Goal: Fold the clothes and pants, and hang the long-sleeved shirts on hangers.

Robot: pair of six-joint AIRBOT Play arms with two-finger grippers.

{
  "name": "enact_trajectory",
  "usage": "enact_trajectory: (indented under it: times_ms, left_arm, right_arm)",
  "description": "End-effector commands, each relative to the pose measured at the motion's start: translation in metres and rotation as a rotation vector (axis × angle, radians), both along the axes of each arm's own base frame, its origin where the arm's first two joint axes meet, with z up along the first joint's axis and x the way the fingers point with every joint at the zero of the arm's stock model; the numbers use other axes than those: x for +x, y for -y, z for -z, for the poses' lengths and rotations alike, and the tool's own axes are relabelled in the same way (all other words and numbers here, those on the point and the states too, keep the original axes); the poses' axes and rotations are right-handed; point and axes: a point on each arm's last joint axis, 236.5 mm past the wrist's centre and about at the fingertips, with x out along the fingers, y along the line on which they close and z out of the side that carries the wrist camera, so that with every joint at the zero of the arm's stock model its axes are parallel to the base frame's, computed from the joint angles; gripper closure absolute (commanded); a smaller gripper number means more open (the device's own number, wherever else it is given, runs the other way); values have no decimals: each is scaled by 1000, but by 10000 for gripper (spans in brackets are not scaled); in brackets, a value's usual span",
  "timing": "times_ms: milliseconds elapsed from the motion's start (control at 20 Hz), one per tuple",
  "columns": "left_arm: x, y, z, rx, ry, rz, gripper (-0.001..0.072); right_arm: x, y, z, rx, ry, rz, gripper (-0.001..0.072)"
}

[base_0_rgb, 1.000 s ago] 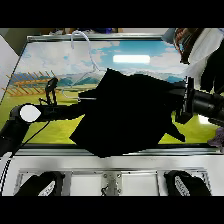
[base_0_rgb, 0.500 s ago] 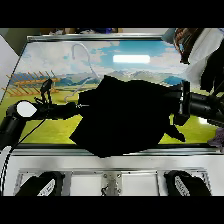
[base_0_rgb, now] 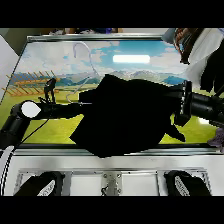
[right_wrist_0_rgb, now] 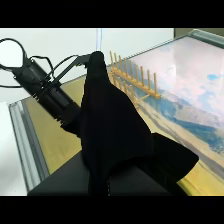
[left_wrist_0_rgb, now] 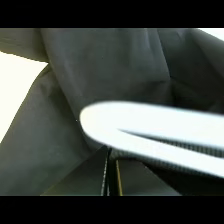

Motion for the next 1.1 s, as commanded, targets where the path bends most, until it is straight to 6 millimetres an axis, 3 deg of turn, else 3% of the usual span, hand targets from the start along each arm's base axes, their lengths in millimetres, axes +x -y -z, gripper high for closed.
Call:
enact_trajectory:
  times_ms: [0,400,650,900,1050]
  left_arm:
    - [-1,14,-4,-12,20,27,686]
    - [12,-10,-6,-26,28,-57,686]
    - [14,0,-15,-83,41,-46,686]
    - [26,2,-44,-87,107,-28,686]
    - [24,5,-46,-98,100,-18,687]
  right_arm:
    - [-2,3,-42,180,32,-4,696]
    - [-6,4,-58,258,28,-21,696]
    - [-4,6,-68,307,28,-13,696]
    - [-4,2,-71,328,21,-18,696]
    - [-7,2,-84,365,78,-27,696]
